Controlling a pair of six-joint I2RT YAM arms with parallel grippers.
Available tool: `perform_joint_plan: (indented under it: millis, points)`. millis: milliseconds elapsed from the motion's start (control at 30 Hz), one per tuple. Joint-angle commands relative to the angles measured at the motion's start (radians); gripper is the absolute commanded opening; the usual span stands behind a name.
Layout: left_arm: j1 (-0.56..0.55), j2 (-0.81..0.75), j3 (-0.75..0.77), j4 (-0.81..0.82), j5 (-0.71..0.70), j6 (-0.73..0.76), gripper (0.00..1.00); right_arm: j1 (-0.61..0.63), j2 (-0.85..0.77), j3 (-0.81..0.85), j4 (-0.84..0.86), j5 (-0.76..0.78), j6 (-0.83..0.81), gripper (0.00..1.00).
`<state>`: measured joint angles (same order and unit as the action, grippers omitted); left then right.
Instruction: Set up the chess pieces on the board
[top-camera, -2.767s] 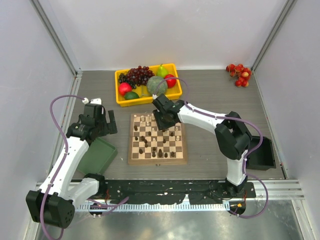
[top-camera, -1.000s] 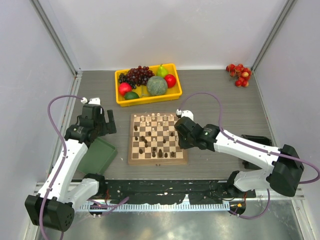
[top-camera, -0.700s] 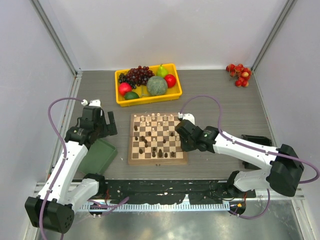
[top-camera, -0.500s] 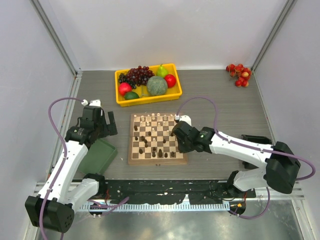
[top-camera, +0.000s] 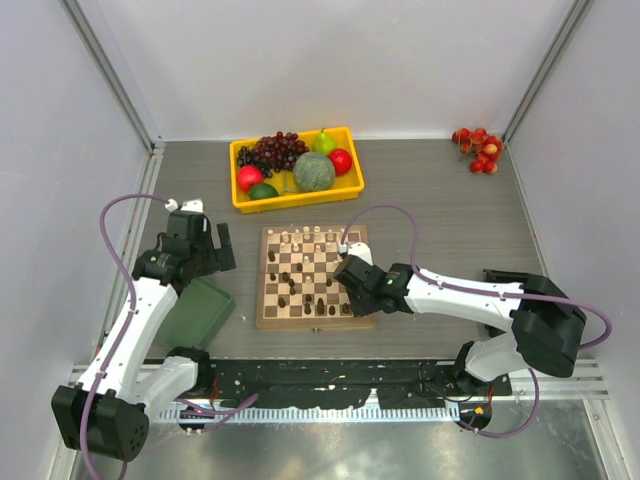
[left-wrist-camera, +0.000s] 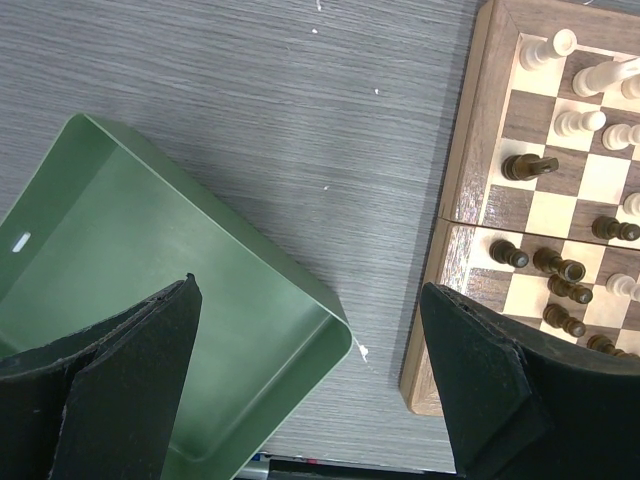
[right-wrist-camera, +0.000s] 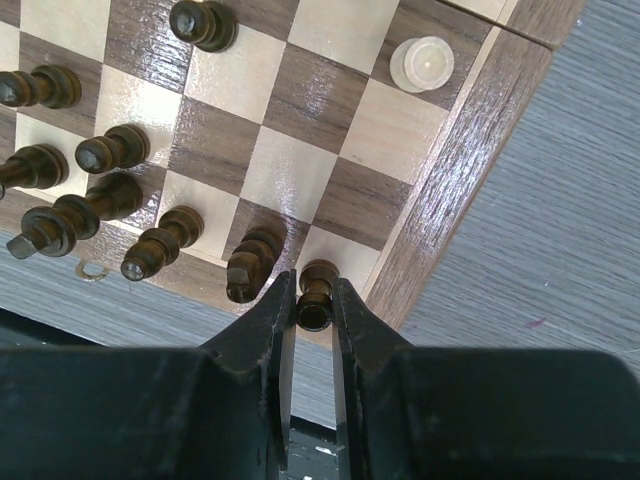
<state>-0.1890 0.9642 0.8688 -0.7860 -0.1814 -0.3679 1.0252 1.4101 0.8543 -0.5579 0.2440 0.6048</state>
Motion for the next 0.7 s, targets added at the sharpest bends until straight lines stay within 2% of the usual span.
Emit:
perform_joint_plan:
  millis: [0,133,267,400,667]
  points:
    - [-0.001,0.004,0.010,0.025,0.022,-0.019,0.99,0.003,-0.023,-0.034,0.045,0.026,0.016,0.16]
    - [-0.001,0.010,0.013,0.030,0.031,-0.022,0.99,0.003,-0.022,-0.037,0.065,0.020,0.009,0.18]
    - [-0.001,0.019,0.018,0.030,0.033,-0.022,0.99,0.001,-0.031,-0.034,0.061,0.028,0.009,0.30]
    - [-0.001,0.024,0.022,0.031,0.037,-0.016,0.99,0.001,-0.066,-0.015,0.052,0.035,0.006,0.36]
    - [-0.001,0.045,0.024,0.041,0.088,0.012,0.99,0.001,-0.108,0.110,-0.034,0.129,-0.049,0.41]
